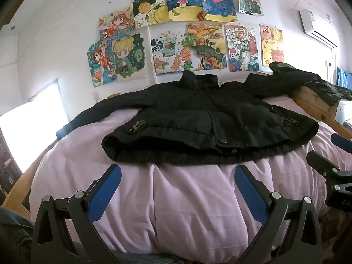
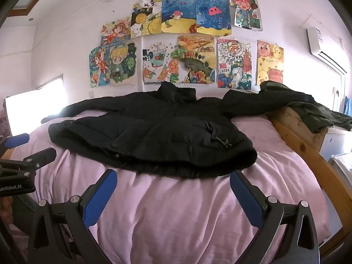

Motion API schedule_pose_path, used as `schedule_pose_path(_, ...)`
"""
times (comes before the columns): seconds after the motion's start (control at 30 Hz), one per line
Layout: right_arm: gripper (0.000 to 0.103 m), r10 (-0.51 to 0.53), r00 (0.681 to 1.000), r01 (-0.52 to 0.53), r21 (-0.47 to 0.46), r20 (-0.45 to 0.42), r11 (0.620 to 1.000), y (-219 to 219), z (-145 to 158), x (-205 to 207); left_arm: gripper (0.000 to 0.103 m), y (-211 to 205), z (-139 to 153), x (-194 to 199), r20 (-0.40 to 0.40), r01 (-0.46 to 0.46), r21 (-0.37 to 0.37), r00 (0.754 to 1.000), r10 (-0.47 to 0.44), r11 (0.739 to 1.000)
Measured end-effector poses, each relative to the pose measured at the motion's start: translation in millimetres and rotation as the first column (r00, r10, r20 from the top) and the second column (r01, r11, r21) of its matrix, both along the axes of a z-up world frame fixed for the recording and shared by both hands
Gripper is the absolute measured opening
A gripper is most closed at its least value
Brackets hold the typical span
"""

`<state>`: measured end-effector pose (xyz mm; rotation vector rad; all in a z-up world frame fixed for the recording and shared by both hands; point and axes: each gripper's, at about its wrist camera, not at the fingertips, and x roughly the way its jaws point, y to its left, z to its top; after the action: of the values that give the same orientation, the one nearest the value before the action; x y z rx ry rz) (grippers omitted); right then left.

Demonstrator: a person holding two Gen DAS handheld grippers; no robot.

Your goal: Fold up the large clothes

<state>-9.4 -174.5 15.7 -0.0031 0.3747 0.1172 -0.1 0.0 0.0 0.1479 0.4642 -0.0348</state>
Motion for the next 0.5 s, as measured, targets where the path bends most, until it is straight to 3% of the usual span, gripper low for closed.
schedule_pose_path(0.5,0.103,-0.002,1.000,0.002,0.001,0.002,1.000,-0.5,0.2,-1.7,0.101,0.0,0.0,0.0,-0.003,-0.002,-0.001,1.000,0.002,1.000)
